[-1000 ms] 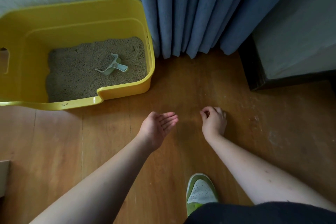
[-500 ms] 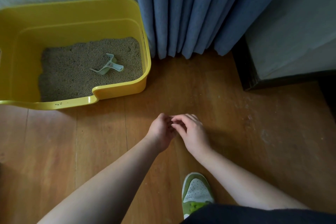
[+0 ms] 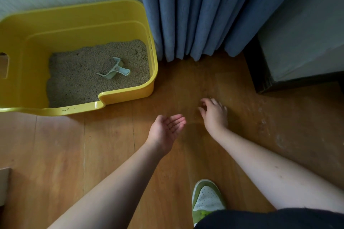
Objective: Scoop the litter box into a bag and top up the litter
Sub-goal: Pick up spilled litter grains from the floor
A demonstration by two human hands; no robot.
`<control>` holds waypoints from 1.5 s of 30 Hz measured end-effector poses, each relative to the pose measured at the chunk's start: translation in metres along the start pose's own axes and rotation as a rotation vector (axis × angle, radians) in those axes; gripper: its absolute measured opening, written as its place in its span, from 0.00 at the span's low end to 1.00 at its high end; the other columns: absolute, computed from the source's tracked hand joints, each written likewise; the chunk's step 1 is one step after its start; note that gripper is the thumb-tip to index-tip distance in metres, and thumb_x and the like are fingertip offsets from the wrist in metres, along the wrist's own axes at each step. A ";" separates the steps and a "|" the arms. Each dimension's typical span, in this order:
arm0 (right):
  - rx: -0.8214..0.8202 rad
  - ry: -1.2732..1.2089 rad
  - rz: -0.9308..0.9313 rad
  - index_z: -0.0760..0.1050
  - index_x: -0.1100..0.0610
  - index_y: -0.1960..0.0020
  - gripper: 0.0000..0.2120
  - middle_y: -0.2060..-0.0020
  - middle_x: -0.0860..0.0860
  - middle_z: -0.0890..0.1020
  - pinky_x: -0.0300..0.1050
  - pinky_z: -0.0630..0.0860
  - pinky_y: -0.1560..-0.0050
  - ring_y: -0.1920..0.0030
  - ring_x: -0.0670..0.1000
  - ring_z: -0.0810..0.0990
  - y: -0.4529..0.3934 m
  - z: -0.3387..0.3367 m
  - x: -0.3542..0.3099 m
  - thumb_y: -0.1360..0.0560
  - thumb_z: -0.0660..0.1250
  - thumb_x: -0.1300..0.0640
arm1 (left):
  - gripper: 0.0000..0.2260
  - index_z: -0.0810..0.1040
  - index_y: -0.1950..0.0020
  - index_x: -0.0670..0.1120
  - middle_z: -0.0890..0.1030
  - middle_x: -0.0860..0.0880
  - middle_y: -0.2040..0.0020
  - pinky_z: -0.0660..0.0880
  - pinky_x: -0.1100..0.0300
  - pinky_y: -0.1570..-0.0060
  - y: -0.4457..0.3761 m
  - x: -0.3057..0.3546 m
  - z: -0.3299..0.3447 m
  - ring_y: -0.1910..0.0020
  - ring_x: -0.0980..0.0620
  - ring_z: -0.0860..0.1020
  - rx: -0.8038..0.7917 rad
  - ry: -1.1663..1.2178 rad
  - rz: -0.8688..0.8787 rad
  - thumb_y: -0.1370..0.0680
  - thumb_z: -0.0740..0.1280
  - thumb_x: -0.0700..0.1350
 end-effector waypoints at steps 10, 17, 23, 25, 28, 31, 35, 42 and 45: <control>0.077 0.023 0.072 0.80 0.54 0.48 0.07 0.49 0.52 0.81 0.50 0.70 0.44 0.46 0.56 0.76 -0.017 0.006 0.002 0.23 0.65 0.56 | 0.23 0.77 0.40 0.34 0.83 0.37 0.46 0.78 0.54 0.46 -0.002 0.013 -0.003 0.46 0.42 0.83 0.030 0.014 0.066 0.15 0.48 0.48; 0.015 -0.041 0.075 0.80 0.56 0.51 0.07 0.50 0.52 0.80 0.48 0.72 0.43 0.46 0.55 0.76 -0.018 0.003 0.020 0.22 0.65 0.55 | 0.22 0.77 0.41 0.34 0.83 0.36 0.46 0.78 0.53 0.44 -0.002 0.003 0.000 0.44 0.41 0.82 0.038 0.018 0.047 0.15 0.49 0.46; -0.008 -0.641 0.340 0.78 0.53 0.50 0.04 0.55 0.46 0.82 0.39 0.77 0.52 0.54 0.45 0.80 0.010 -0.015 0.020 0.21 0.65 0.56 | 0.22 0.78 0.42 0.35 0.83 0.36 0.46 0.79 0.53 0.46 -0.002 0.005 -0.004 0.45 0.41 0.82 0.047 0.005 0.058 0.16 0.49 0.46; -0.050 -0.942 0.453 0.78 0.53 0.50 0.03 0.55 0.47 0.83 0.41 0.79 0.49 0.53 0.46 0.82 0.024 -0.014 0.021 0.22 0.66 0.57 | 0.22 0.78 0.42 0.34 0.83 0.36 0.46 0.79 0.53 0.45 -0.003 0.004 -0.005 0.45 0.41 0.82 0.053 -0.004 0.049 0.15 0.49 0.46; -0.168 -1.417 0.528 0.78 0.56 0.48 0.05 0.54 0.52 0.82 0.42 0.77 0.47 0.51 0.49 0.82 0.039 -0.011 0.016 0.23 0.66 0.61 | 0.23 0.78 0.42 0.34 0.83 0.36 0.47 0.78 0.53 0.44 -0.004 0.002 -0.002 0.45 0.41 0.82 0.059 0.000 0.046 0.15 0.48 0.47; -0.195 -1.654 0.617 0.77 0.58 0.49 0.06 0.58 0.53 0.79 0.41 0.74 0.51 0.56 0.49 0.77 0.046 -0.008 0.022 0.21 0.62 0.62 | 0.23 0.77 0.42 0.34 0.83 0.36 0.46 0.77 0.52 0.42 -0.007 0.000 0.004 0.45 0.41 0.82 0.033 0.022 0.034 0.15 0.47 0.48; -0.179 -1.659 0.760 0.73 0.59 0.58 0.11 0.68 0.52 0.69 0.39 0.63 0.67 0.70 0.47 0.67 0.047 0.003 0.042 0.21 0.55 0.58 | 0.23 0.77 0.41 0.34 0.82 0.36 0.45 0.77 0.52 0.42 -0.006 -0.003 0.006 0.44 0.41 0.82 0.012 0.014 0.036 0.16 0.47 0.47; -0.131 -0.364 0.183 0.74 0.52 0.45 0.09 0.63 0.45 0.77 0.36 0.68 0.66 0.64 0.46 0.77 0.004 -0.011 0.044 0.21 0.62 0.48 | 0.23 0.77 0.40 0.34 0.82 0.36 0.44 0.76 0.51 0.40 0.001 0.008 -0.006 0.44 0.41 0.81 0.016 -0.022 0.076 0.16 0.48 0.47; -0.147 -0.262 0.082 0.73 0.50 0.46 0.06 0.69 0.43 0.70 0.35 0.64 0.70 0.68 0.44 0.72 -0.001 -0.002 0.036 0.22 0.65 0.51 | 0.23 0.77 0.41 0.35 0.83 0.37 0.45 0.76 0.51 0.41 0.001 0.015 -0.009 0.45 0.42 0.82 0.020 -0.029 0.095 0.15 0.48 0.47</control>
Point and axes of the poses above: each hand's wrist, its own y-axis away from the middle knuckle, its own z-axis out of the palm, x = y × z, the point moved 7 cm from there along -y, towards the middle knuckle
